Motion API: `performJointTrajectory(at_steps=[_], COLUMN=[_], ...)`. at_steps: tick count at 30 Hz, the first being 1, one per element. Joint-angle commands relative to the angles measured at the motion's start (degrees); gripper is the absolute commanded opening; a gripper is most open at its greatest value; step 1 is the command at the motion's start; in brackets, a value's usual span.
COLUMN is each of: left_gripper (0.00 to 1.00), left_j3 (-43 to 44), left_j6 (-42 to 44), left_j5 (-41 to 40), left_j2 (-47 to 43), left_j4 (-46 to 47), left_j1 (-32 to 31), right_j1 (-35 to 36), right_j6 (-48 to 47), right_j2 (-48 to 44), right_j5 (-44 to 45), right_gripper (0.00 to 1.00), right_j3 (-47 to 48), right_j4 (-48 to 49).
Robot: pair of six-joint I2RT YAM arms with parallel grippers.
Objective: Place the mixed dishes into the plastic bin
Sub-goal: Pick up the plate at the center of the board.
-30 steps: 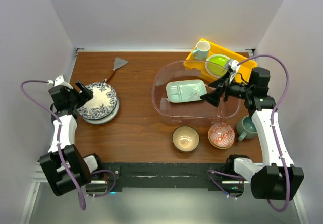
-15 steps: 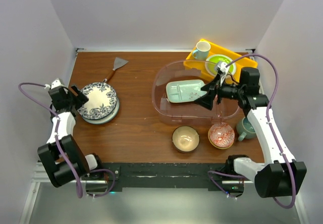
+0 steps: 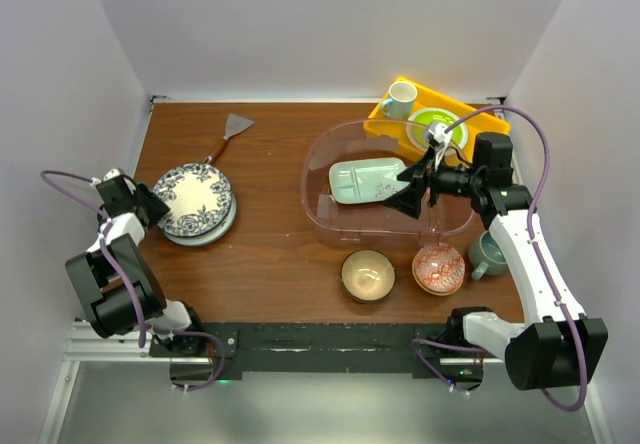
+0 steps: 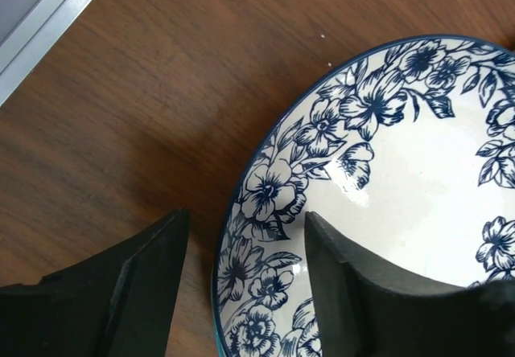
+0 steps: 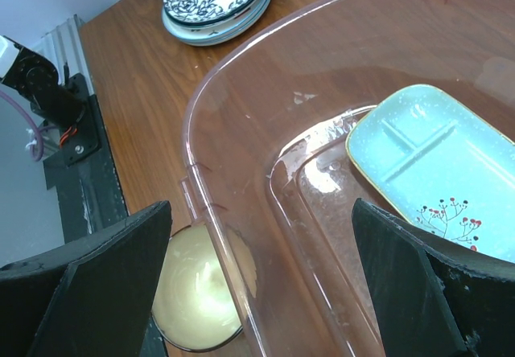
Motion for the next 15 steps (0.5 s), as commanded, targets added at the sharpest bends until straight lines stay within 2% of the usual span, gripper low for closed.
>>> performJointTrajectory(at_steps=[1,2,6,9,15], left_gripper=[0.55,0.52,0.29,0.19,0.07], left_j3=[2.2,2.11,2.02,1.93,1.58], left_j6=[0.29,0.29,0.12,0.11,-0.15], left_j5=[2.67,2.76,3.38,3.64,4.26], left_j2=[0.29,0.11,-0.41,-1.12,-3.05], left_j4=[2.32,2.32,2.49,2.5,2.41], left_j1=[1.16,1.16,1.16,1.24,1.24], right_j1=[0.29,0.29,0.38,0.29,0.29], right_j6=[-0.91,-0.91,-1.0,-1.0,-1.08], right_j2=[0.04,0.13,0.22,0.13,0.04], right_j5=[0.34,0.34,0.42,0.51,0.69], right_gripper=[0.98,0.98,0.98,0.98,0.98], right_j3=[2.45,2.54,2.54,2.45,2.36], right_j4=[0.03,-0.06,0.03,0.03,-0.06])
